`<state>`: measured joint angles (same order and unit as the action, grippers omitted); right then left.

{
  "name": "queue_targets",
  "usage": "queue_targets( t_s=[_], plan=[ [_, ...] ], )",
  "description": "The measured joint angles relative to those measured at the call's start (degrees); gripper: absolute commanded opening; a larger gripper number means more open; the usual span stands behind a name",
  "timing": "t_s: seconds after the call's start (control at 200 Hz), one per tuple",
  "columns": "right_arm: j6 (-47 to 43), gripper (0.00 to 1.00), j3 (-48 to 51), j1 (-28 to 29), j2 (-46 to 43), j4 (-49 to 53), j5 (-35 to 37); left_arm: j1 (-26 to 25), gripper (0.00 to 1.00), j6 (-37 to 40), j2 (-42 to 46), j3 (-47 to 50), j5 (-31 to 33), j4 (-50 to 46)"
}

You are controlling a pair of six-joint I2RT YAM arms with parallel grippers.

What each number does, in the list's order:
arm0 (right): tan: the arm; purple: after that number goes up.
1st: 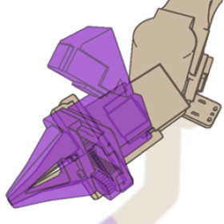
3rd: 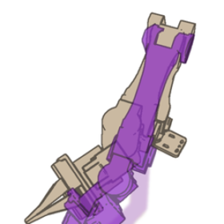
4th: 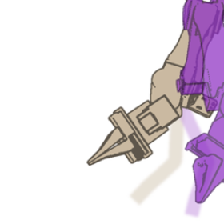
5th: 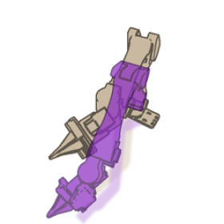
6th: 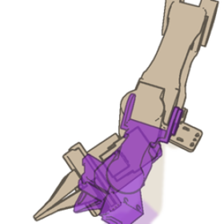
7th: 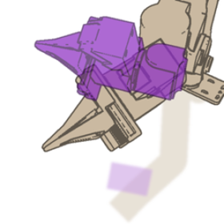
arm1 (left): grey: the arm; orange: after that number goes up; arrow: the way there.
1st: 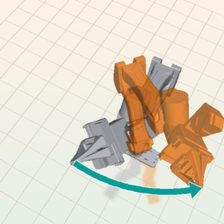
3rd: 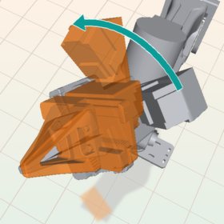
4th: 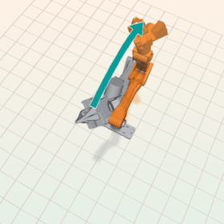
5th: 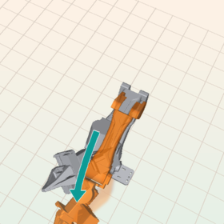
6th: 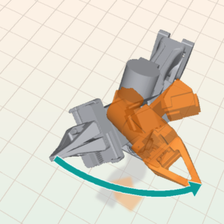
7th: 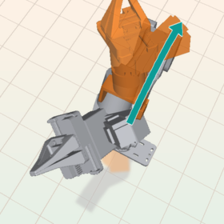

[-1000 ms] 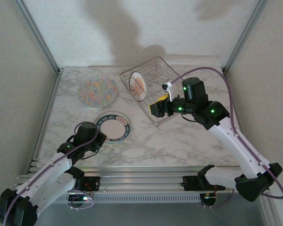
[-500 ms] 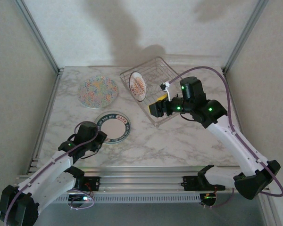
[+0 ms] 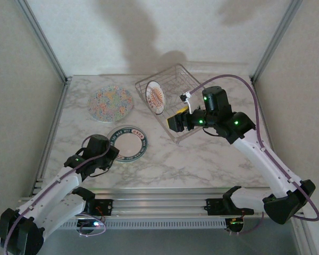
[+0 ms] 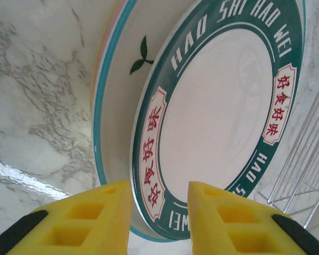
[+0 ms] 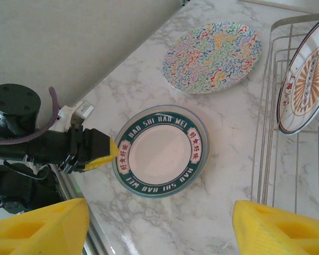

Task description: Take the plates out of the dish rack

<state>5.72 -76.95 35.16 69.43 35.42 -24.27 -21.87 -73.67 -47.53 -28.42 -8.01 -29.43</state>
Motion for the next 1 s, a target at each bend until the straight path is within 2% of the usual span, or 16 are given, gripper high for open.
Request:
queue_targets(
  t_s=[0.466, 0.716, 0.996],
  plan=[
    [1.55, 0.72, -0.37, 0.02, 0.98, -1.60, -0.66, 0.28, 0.59, 0.76, 0.20, -11.78, 5.18, -6.75],
    [4.00, 0.72, -6.16, 0.02, 8.52, -2.38, 10.27, 0.35, 0.65, 5.35, -5.49, -23.43, 5.42, -3.85],
    [5.49, 0.70, -13.44, -2.25, 23.76, -6.27, 17.70, -0.07, 0.64, 15.67, -14.29, -34.18, -1.68, 6.21]
  ],
)
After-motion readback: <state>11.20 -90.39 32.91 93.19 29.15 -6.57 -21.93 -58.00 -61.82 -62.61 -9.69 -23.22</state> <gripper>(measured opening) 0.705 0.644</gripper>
